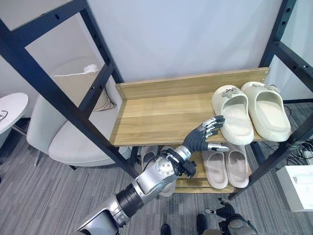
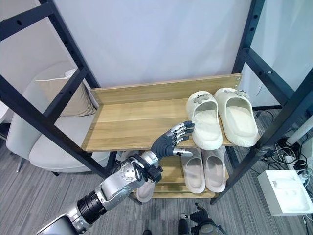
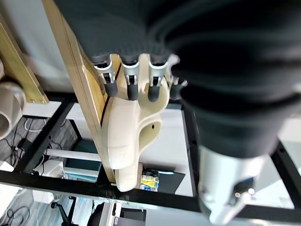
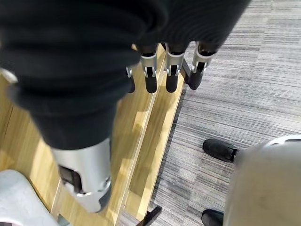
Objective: Arrange the slippers neatly on the shoe rack.
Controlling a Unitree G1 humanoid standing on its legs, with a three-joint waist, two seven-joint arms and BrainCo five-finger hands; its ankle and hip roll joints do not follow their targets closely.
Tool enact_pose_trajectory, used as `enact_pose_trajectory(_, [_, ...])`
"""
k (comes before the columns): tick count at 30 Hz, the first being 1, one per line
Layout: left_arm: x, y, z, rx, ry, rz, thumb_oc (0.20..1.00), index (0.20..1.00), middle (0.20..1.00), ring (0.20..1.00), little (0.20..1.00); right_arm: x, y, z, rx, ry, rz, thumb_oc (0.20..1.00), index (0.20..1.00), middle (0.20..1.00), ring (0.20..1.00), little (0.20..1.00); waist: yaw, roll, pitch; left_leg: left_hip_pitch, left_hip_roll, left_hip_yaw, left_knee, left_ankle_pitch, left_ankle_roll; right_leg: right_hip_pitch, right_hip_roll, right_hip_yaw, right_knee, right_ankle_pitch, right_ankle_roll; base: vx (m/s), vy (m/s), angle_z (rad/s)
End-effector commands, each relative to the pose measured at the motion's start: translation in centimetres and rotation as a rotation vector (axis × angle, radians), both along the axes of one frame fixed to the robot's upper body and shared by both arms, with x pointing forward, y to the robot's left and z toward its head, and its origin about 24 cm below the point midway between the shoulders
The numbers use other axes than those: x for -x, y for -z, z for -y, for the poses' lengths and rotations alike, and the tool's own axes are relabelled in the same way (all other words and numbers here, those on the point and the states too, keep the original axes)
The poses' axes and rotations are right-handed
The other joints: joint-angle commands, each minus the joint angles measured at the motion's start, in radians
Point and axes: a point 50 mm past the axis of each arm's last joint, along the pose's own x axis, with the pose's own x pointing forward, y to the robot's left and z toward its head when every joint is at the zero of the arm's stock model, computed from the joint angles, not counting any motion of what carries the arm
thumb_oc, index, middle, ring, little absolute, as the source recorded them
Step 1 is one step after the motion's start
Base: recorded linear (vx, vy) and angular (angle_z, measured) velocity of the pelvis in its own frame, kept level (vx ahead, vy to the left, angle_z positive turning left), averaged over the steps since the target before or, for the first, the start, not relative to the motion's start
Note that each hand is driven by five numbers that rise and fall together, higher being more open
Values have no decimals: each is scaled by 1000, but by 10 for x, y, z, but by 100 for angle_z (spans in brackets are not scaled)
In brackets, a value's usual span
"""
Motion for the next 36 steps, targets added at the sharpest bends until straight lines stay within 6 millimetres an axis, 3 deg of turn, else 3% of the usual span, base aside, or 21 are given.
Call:
enact_pose_trajectory(1, [-15,-33,17,53,23,106,1000,1000,1000,1000,1000,-17,-5,-22,-41,-29,58,1000,1000,1000,1000,1000,-15,-72,31,38,-4,-21,-8,-46,-25,75,-57,20,1,-120,75,0,0,0])
enact_pose_trajectory(11, [-32,-33,37,-31,-53,135,1000,1000,1000,1000,1000,-19,-6,-18,-23,-26,73,1000,1000,1000,1000,1000,-37,-77,28,34,-1,-7,-8,-46,-27,66,-54,31,1,-114,77,0,0,0])
enact_pose_trajectory(21, [-41,-37,29,-27,-105,150,1000,1000,1000,1000,1000,-12,-3,-14,-14,-16,48,1000,1000,1000,1000,1000,-42,-79,26,37,0,-1,-8,-50,-28,66,-51,37,1,-115,78,10,-2,-3])
enact_pose_trajectory(25, [-45,-47,9,-11,-152,207,1000,1000,1000,1000,1000,-11,-3,-14,-20,-1,47,1000,1000,1000,1000,1000,-31,-81,21,40,-1,-9,-8,-51,-28,73,-53,28,1,-117,78,6,-2,-3])
enact_pose_trajectory(28, [-51,-81,-34,108,-289,325,1000,1000,1000,1000,1000,-14,-4,-13,-27,10,57,1000,1000,1000,1000,1000,-3,-87,15,41,-3,-24,-8,-47,-29,84,-56,10,1,-120,78,-6,0,3])
enact_pose_trajectory(29, [-50,-81,-34,108,-289,325,1000,1000,1000,1000,1000,-14,-4,-14,-27,9,57,1000,1000,1000,1000,1000,-4,-87,15,41,-3,-24,-8,-47,-29,84,-56,9,1,-120,78,-26,-4,19])
enact_pose_trajectory(30, [-46,-98,-54,216,-326,371,1000,1000,1000,1000,1000,-16,-4,-15,-33,9,59,1000,1000,1000,1000,1000,11,-93,13,41,-4,-29,-8,-46,-31,88,-58,2,1,-119,77,-22,-4,20])
enact_pose_trajectory(32, [-43,-105,-65,268,-342,388,1000,1000,1000,1000,1000,-17,-4,-15,-38,9,60,1000,1000,1000,1000,1000,16,-97,12,42,-4,-30,-8,-46,-31,90,-57,-1,1,-120,77,-18,-2,12])
enact_pose_trajectory(33, [-37,-119,-80,334,-358,440,1000,1000,1000,1000,1000,-17,-4,-15,-42,12,56,1000,1000,1000,1000,1000,25,-101,10,42,-4,-32,-8,-47,-32,90,-58,-4,1,-120,77,-7,0,16])
enact_pose_trajectory(35, [-10,-143,-102,509,-319,544,1000,1000,1000,1000,1000,-15,-2,-15,-58,12,36,1000,1000,1000,1000,1000,46,-114,1,42,-4,-40,-8,-50,-32,93,-59,-9,1,-119,77,-10,6,15])
enact_pose_trajectory(36, [-2,-149,-103,537,-275,576,1000,1000,1000,1000,1000,-14,-1,-16,-67,5,26,1000,1000,1000,1000,1000,52,-117,0,42,-5,-43,-8,-51,-33,94,-59,-10,1,-119,76,-5,8,6])
